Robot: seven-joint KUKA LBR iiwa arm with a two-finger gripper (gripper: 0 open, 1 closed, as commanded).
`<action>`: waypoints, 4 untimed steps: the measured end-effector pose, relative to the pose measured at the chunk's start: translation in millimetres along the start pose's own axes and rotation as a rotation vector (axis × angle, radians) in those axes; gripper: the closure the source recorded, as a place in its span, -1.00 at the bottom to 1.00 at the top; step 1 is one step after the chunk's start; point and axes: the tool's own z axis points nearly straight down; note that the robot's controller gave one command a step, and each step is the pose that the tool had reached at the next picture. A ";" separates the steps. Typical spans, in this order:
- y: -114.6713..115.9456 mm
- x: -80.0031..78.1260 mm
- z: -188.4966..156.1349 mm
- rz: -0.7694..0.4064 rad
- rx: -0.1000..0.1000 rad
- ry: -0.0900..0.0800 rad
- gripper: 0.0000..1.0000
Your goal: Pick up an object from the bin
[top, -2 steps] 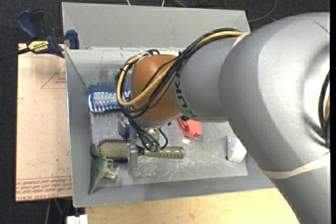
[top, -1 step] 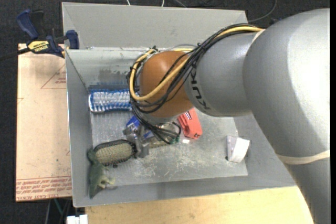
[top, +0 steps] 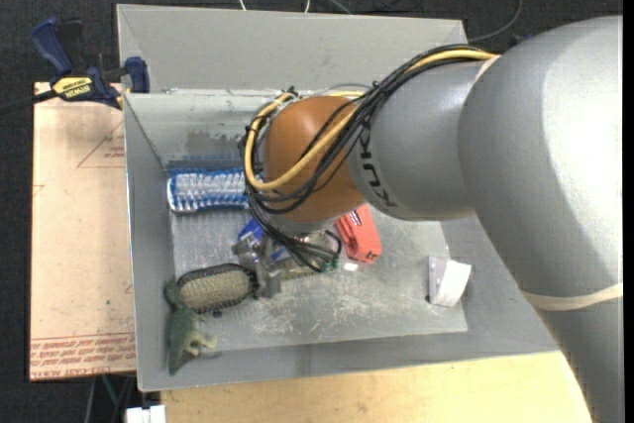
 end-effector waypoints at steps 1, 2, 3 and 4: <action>-1.3 1.6 0.0 -0.018 -0.001 -0.002 1.00; 3.2 21.7 -16.7 -0.068 -0.001 0.007 1.00; -14.3 41.4 -35.7 -0.086 -0.001 0.004 1.00; 8.4 34.7 -29.7 -0.066 0.001 -0.001 1.00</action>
Offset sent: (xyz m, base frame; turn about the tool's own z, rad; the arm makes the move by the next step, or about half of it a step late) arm -0.0518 -0.0117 0.0698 -0.1525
